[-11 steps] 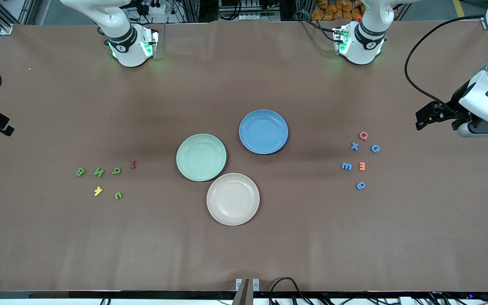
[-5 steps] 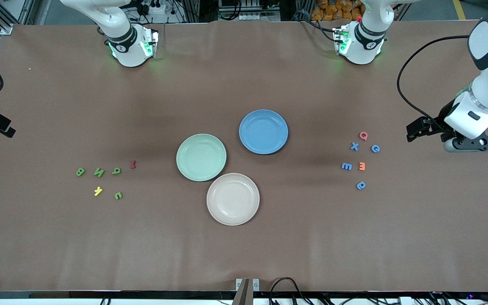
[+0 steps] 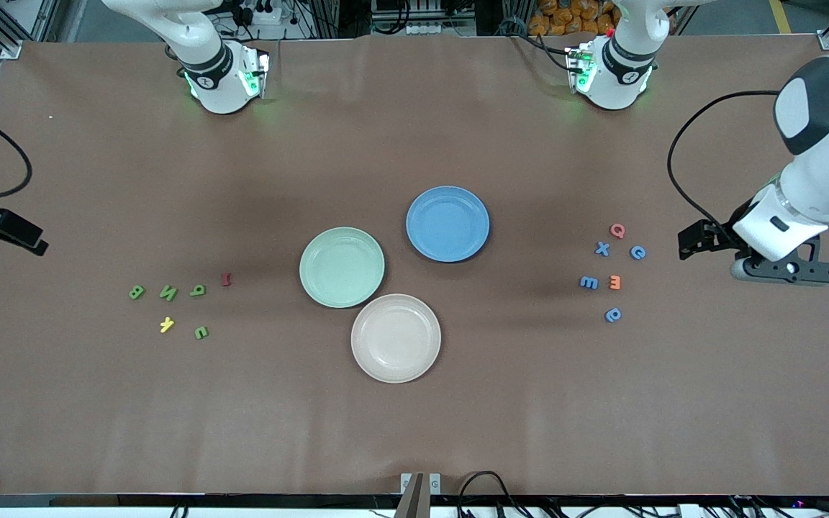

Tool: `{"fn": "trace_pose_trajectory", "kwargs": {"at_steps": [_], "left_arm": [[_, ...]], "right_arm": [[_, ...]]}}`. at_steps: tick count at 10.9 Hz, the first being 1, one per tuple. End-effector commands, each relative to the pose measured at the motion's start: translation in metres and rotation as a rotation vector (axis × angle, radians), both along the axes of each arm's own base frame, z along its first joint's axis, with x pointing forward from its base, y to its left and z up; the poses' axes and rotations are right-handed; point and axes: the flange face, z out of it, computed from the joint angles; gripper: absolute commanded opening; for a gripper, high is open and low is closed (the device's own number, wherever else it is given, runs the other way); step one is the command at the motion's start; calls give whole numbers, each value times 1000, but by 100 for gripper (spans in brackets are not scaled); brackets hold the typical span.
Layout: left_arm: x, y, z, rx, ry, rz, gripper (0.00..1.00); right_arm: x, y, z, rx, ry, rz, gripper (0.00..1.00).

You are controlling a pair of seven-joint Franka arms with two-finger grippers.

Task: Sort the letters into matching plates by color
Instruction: 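Reach the left gripper toward the blue letters while the right gripper reaches green letters, then lower the left gripper onto the blue 'a' while the right gripper lowers to green 'u'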

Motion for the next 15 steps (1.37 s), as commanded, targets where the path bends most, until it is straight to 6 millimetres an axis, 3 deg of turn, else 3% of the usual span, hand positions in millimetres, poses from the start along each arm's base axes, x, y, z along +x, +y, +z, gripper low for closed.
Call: {"fn": "trace_pose_trajectory", "kwargs": {"at_steps": [1,6,9,15], "left_arm": [[4,-3,-39,4,-30,-50,100],[19,-11,-105,5,-20,-142,100],[29,-6,-137,34,-30,-240,100],[47,-11,-193,32,-31,-440,100]], "right_arm": [[-1,7,-36,11,-12,-81,100],[22,46,-98,21,-35,-211,100],[40,76,-143,11,-29,-157,100],[65,102,-233,115,-31,-192,100]]}}
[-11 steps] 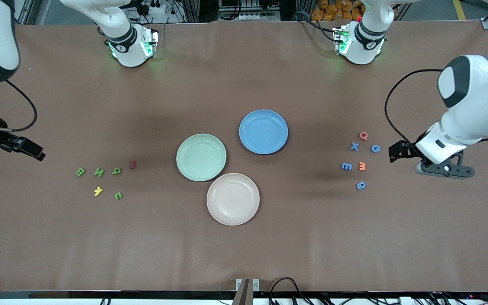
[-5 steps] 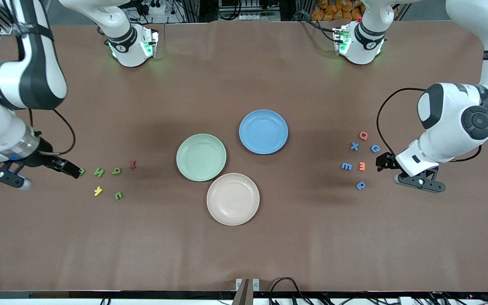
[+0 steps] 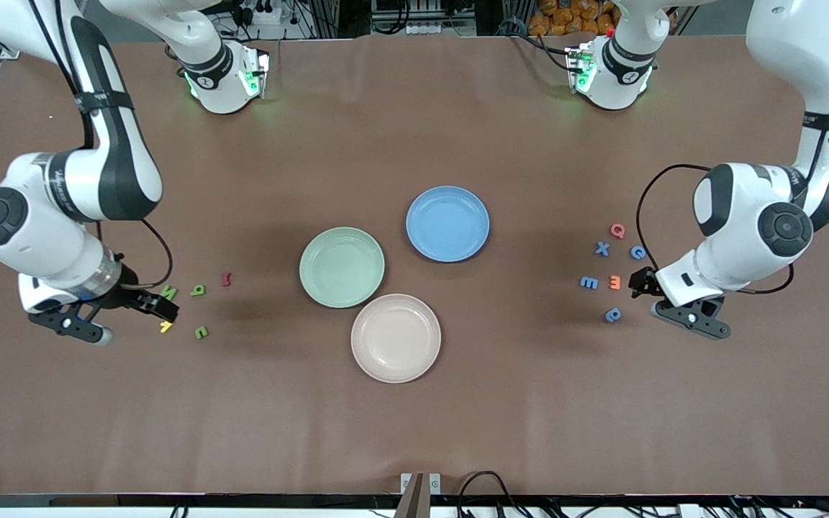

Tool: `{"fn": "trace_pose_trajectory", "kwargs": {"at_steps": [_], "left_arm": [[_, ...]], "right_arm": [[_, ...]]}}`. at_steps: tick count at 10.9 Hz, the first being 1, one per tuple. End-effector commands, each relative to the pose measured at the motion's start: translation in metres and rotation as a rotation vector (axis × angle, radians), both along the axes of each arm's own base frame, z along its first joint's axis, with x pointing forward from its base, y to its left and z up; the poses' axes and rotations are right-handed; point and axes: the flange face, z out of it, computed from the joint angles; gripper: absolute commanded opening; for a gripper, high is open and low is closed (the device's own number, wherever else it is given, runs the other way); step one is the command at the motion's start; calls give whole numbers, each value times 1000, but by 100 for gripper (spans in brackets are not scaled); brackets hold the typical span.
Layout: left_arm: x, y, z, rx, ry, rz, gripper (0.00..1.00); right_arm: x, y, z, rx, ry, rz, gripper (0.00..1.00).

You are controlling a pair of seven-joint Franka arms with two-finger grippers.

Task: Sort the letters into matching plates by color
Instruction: 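Lower the left gripper onto the blue 'a' while the right gripper lowers to green 'u'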

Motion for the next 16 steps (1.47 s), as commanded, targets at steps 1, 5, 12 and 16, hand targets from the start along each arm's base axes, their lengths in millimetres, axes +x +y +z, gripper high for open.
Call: {"fn": "trace_pose_trajectory", "kwargs": {"at_steps": [1,5,12,16], "left_arm": [[19,0,-27,12,-13,-129,100],[30,-1,-50,14,-45,-263,100],[19,-3,-88,7,-31,-330,100],[7,-11,-100,5,-42,-326,98]], "right_arm": [[12,3,-45,67,-6,-60,100],[15,-6,-102,54,30,-78,100],[15,-8,-178,97,34,-116,100],[-5,-23,-205,86,24,-130,100]]}}
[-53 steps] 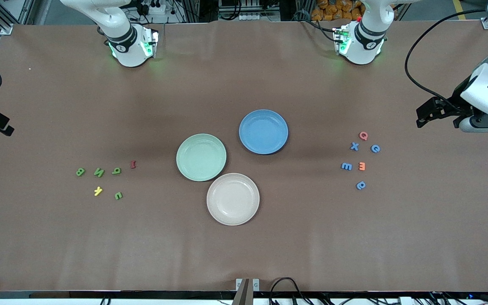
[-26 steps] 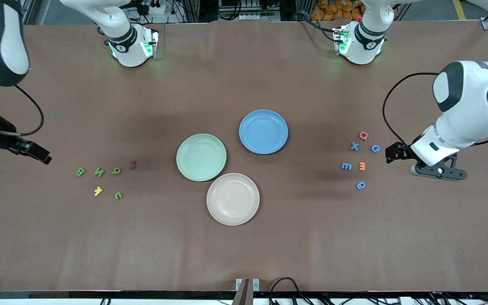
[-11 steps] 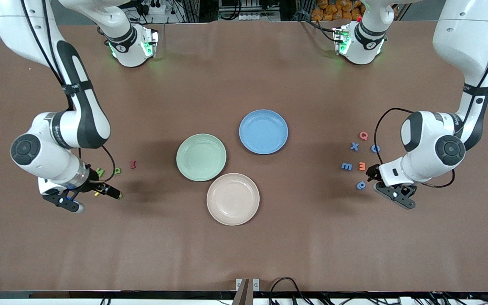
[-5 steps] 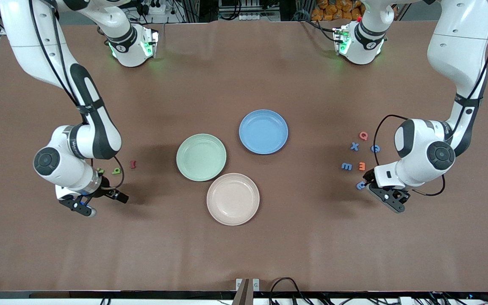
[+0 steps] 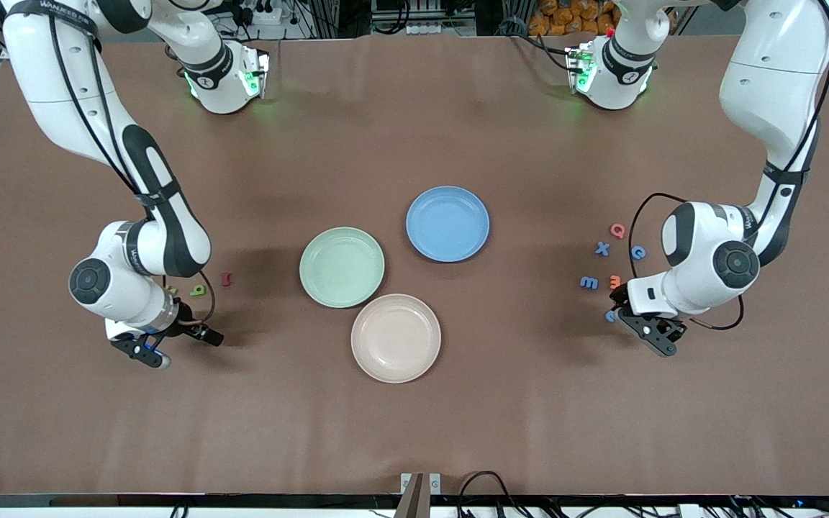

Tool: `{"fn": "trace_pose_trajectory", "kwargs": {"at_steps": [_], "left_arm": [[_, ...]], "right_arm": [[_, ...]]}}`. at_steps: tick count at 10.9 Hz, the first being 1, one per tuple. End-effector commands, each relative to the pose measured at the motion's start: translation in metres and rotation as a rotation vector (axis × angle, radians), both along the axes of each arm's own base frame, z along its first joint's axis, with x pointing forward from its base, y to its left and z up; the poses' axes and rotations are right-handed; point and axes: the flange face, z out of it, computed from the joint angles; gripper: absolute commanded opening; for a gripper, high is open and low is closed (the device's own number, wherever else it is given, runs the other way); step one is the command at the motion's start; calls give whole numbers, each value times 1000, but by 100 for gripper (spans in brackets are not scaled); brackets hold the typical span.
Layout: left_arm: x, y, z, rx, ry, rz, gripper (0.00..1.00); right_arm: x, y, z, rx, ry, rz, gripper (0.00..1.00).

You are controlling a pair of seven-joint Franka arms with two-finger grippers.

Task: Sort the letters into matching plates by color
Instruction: 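Lower the left gripper onto the blue 'a' while the right gripper lowers to green 'u'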

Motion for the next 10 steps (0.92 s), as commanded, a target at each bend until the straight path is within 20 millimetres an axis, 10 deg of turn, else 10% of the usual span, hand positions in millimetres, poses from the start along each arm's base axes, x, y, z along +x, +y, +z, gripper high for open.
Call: {"fn": "trace_pose_trajectory", "kwargs": {"at_steps": [1,3,7,10], "left_arm": [[-9,-3,-9,6,-24,1,98],[-10,-5,-11,5,-22,4,75],[-23,-17,-19,4,-3,48,78],[-27,-18,-30,-4,-31,47,76]], "right_arm": [[-18,-11,-19,5,-20,-23,100],[-18,-10,-19,6,-16,-25,100],[-21,-7,-21,6,-8,-23,97],[-21,-7,-21,5,-10,-23,71]]}}
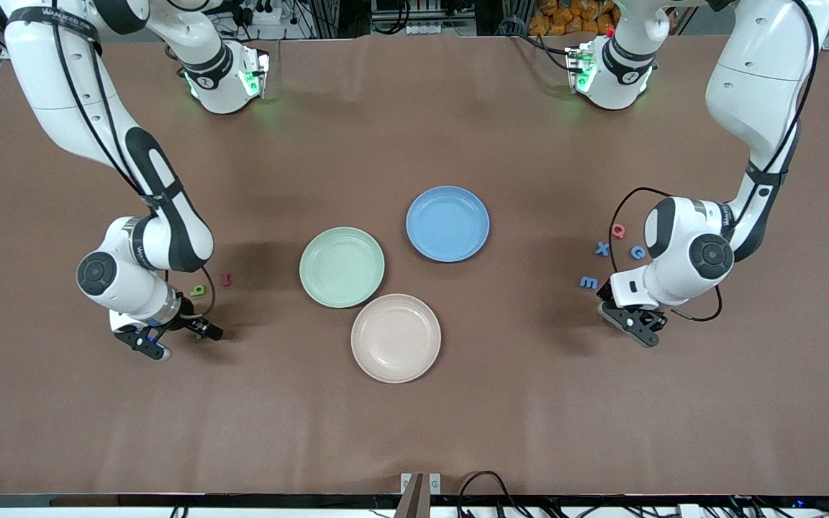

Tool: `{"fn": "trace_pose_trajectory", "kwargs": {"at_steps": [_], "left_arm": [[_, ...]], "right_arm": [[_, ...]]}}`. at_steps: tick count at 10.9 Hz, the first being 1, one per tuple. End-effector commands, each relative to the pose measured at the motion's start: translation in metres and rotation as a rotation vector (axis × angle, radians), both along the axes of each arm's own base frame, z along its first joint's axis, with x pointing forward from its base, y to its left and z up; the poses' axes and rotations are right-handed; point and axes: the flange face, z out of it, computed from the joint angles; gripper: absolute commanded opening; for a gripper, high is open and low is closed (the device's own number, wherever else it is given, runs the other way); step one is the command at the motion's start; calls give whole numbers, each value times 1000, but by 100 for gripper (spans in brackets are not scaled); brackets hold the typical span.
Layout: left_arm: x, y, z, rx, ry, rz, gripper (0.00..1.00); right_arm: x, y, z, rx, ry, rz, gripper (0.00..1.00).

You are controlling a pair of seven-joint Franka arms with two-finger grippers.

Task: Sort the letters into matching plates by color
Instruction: 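Lower the left gripper onto the blue 'a' while the right gripper lowers to green 'u'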

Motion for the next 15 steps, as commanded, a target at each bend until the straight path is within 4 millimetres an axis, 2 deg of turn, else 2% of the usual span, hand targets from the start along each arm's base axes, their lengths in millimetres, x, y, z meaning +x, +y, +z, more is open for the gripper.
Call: {"fn": "trace_pose_trajectory", "kwargs": {"at_steps": [1,2,3,5,6,7,8,10,12,15], "left_arm": [[-7,1,-10,5,-27,12,74],[-7,2,-11,4,-27,14,68],[-6,1,-12,3,-33,14,67],[-8,1,-17,2,-28,14,53],[-8,1,-17,2,-28,14,39],[-7,1,-17,2,-30,14,29],[-7,2,-17,2,-28,20,25],[-7,1,-17,1,-30,22,0],[-6,0,-14,0,-33,22,0],[-11,-36,9,2,-12,78,0]], "right_arm": [[-4,3,0,11,0,-3,65],[-4,2,0,11,0,-2,63],[-4,2,0,11,-2,-2,61],[-2,-2,2,6,-14,-3,60],[0,-4,4,5,-19,-3,60],[-1,-5,3,4,-17,-3,60],[0,-6,4,3,-19,-3,60],[0,-9,4,1,-21,-5,60],[2,-18,5,-1,-24,-17,60],[3,-18,5,-1,-27,-17,60]]}}
